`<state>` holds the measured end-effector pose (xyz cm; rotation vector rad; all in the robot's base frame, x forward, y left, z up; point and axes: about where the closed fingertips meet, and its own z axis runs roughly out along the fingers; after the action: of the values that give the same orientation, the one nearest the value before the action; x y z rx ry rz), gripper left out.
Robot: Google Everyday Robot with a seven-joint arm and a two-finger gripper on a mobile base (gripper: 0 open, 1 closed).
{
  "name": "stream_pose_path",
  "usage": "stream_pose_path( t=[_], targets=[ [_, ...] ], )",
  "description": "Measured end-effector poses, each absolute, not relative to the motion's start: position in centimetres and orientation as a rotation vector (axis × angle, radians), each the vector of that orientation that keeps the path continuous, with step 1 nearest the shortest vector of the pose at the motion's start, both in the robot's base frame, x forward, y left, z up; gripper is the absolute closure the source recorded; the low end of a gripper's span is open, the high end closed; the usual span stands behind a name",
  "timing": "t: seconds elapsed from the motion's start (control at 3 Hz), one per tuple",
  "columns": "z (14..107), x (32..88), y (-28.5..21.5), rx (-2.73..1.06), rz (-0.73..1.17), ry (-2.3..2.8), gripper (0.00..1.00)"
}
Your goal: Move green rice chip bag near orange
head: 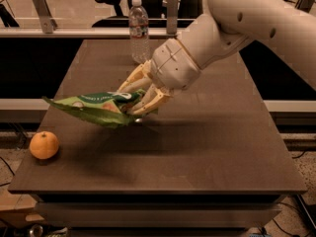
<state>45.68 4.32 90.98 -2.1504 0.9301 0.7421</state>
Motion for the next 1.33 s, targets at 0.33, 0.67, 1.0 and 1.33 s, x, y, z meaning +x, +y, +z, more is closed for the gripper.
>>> stream_pose_path(
  t=[0.33, 0.67, 1.0, 1.33],
  targets=[
    [90.5, 44.9, 5.6, -2.157, 0.789, 0.899, 1.0],
    [90.0, 44.1, 6.6, -2.173, 0.817, 0.869, 1.0],
    [89.6, 43.7, 7.1, -2.184, 0.822, 0.858, 1.0],
    [89.6, 43.6, 7.3, -2.186, 0.822, 0.855, 0.83]
  ],
)
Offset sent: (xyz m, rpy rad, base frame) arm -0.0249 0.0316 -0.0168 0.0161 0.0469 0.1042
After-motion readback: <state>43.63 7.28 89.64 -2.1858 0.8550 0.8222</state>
